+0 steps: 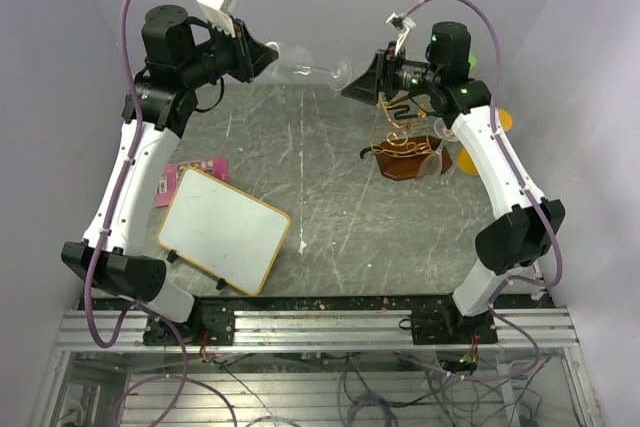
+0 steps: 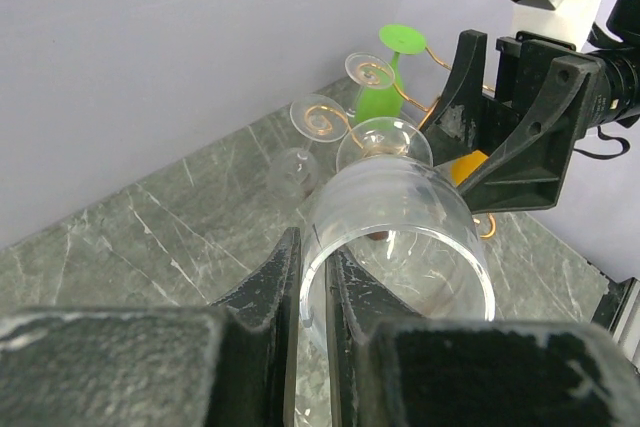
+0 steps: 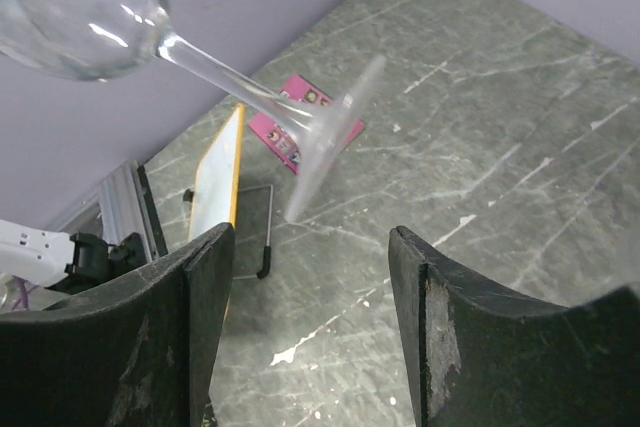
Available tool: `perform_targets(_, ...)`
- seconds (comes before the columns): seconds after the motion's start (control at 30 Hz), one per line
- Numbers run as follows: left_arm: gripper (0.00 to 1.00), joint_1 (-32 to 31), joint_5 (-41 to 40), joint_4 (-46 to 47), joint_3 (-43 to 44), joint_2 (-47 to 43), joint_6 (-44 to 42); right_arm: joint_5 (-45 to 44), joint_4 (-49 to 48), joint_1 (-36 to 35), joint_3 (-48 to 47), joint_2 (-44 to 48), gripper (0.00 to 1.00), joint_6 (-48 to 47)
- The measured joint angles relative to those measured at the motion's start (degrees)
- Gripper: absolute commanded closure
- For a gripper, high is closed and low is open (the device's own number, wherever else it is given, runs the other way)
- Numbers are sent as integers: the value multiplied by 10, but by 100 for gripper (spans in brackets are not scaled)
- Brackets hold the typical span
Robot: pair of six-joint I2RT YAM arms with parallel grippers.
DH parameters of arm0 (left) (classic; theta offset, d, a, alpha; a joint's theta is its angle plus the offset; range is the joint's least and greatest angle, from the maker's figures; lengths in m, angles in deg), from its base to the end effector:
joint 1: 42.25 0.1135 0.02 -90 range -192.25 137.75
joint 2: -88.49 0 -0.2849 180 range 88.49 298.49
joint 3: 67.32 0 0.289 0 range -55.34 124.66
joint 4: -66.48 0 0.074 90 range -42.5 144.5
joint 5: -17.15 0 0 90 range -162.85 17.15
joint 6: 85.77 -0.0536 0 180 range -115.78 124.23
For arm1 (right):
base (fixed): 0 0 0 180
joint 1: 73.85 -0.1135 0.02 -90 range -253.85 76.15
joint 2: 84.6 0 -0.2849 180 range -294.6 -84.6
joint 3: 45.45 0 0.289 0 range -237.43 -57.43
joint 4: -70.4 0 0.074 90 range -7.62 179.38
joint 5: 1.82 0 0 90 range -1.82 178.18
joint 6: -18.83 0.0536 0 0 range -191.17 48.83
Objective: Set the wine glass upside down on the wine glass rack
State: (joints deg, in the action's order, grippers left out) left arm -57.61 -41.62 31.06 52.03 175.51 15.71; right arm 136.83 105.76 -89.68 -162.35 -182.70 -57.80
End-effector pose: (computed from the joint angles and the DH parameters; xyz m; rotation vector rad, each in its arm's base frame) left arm 0.3485 -0.1246 0.5461 0.4840 1.6060 -0.7973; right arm 0.4110 0.1584 0.4575 -0.6493 1.7973 1.1326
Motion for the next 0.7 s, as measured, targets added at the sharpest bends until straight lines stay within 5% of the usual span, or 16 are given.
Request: perform_targets(0.7, 93, -3, 1, 28, -31, 0, 10, -69, -23, -23, -22, -17, 72, 81)
